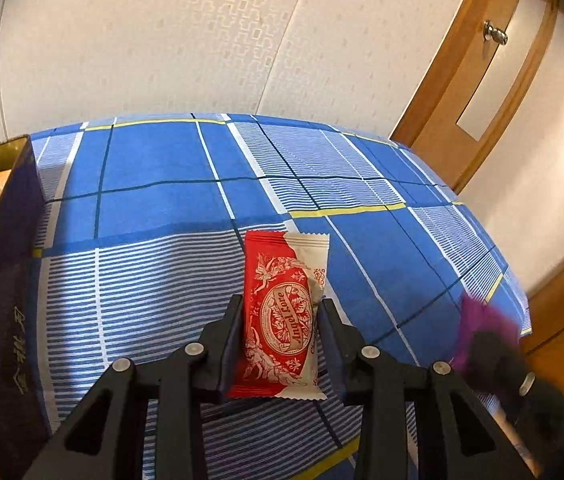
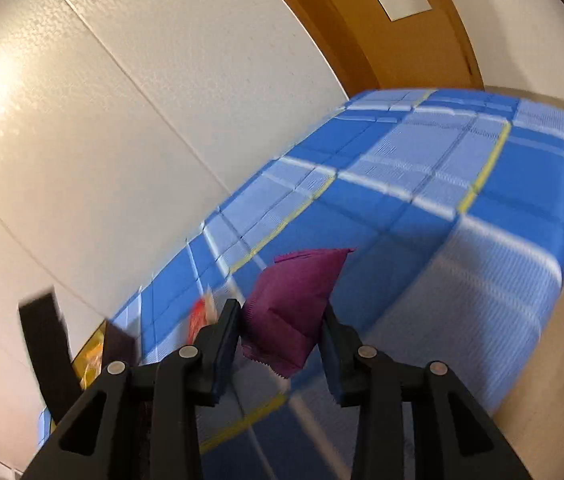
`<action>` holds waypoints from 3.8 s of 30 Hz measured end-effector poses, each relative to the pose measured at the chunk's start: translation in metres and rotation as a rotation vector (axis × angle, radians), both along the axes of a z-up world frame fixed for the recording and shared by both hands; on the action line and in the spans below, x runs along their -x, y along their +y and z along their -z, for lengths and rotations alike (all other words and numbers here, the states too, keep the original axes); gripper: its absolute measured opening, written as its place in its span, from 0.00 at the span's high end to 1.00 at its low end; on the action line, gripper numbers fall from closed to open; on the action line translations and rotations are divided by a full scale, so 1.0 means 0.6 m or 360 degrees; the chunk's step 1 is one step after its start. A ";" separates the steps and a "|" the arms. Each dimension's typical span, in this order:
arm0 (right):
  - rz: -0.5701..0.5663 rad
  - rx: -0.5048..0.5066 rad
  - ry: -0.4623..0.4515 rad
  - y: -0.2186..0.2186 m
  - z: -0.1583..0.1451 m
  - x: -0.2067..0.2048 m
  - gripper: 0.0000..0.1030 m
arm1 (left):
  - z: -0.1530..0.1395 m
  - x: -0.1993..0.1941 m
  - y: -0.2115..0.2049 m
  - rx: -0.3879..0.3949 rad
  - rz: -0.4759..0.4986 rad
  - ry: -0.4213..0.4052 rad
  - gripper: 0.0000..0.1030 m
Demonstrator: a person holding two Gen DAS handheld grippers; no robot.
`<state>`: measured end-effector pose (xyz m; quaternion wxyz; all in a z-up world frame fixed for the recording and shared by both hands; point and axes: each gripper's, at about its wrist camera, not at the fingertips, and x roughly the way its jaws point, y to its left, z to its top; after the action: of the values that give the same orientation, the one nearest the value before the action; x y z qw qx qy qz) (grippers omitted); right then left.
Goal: Organize snacks
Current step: 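Carry both held sweets over the gold tray with both tools, then drop red-and-white candy with left tool while right tool lowers purple sweet into tray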
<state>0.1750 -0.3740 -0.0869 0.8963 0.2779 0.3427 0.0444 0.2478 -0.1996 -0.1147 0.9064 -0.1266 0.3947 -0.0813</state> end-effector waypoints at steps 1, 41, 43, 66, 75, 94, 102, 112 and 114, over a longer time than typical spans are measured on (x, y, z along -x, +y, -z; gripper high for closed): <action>-0.0034 0.0009 -0.0018 0.006 -0.002 -0.007 0.63 | 0.000 0.000 0.002 0.0003 -0.0004 0.0000 0.63; -0.0125 0.0035 -0.0006 -0.005 0.022 -0.003 0.63 | -0.129 0.135 0.198 0.0265 -0.0016 -0.0120 0.66; -0.0136 0.0047 -0.0019 0.000 0.018 -0.002 0.63 | -0.127 0.141 0.225 0.0240 -0.0052 -0.0108 0.66; -0.0270 0.0082 -0.0094 0.034 0.006 0.005 0.63 | -0.059 0.162 0.361 0.0115 -0.0396 0.0184 0.30; -0.0549 0.0035 -0.0196 0.089 -0.012 0.021 0.63 | -0.087 0.186 0.342 0.0041 -0.0328 0.0082 0.29; -0.1391 0.0184 -0.0265 0.374 -0.015 0.090 0.60 | -0.156 0.244 0.395 -0.0190 -0.0513 -0.0042 0.18; -0.1414 0.0351 -0.0239 0.398 0.004 0.100 0.56 | -0.148 0.261 0.414 -0.0182 -0.0551 -0.0020 0.12; -0.1182 0.0083 -0.0274 0.325 -0.010 0.085 0.56 | -0.151 0.278 0.398 -0.0302 -0.0542 -0.0053 0.00; -0.1132 0.0062 -0.0284 0.315 -0.012 0.084 0.56 | -0.148 0.280 0.395 -0.0311 -0.0542 -0.0037 0.00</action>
<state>0.1245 -0.1849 -0.0799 0.8563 0.1194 0.3393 0.3708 0.0799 0.0377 -0.0260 0.9195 -0.1019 0.3631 0.1104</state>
